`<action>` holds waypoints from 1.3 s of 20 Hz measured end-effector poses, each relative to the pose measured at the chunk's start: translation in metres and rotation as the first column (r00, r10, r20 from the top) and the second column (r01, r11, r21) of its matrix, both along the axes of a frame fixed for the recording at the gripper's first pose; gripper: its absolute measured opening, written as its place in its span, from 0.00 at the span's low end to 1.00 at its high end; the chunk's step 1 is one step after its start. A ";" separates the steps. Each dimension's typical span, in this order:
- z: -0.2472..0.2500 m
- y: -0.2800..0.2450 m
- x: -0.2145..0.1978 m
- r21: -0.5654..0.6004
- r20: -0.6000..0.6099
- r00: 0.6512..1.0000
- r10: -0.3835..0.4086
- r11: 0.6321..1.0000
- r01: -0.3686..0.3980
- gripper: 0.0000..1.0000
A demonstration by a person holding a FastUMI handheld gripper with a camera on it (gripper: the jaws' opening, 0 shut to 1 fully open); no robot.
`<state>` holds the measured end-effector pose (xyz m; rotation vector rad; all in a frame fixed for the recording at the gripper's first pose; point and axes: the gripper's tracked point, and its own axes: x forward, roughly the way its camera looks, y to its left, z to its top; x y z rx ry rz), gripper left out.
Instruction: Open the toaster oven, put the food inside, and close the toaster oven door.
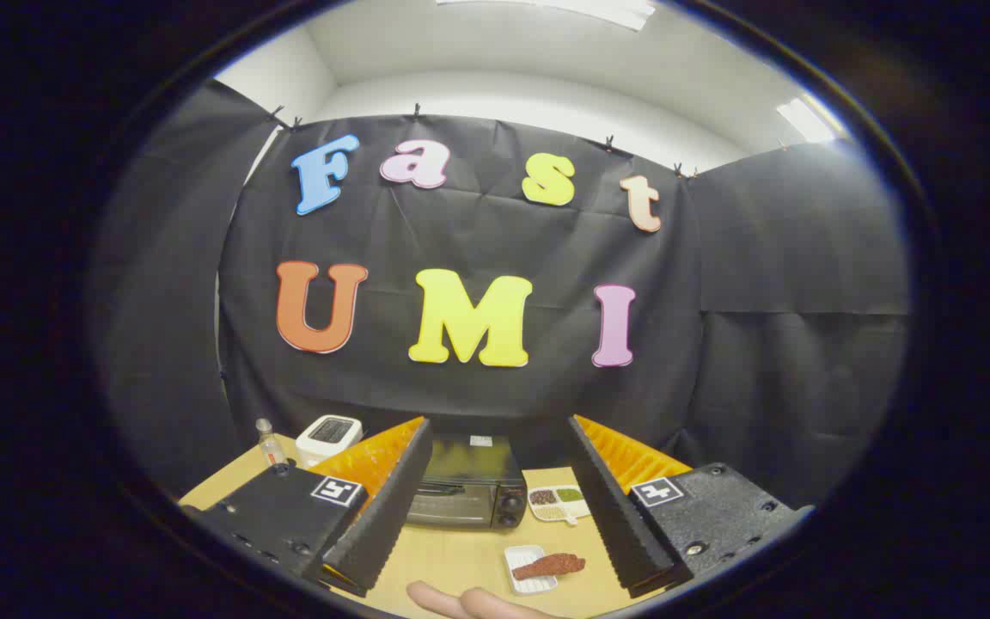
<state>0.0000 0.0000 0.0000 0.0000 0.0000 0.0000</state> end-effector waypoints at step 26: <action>-0.013 0.053 0.032 0.107 0.062 0.988 0.140 0.983 -0.146 0.98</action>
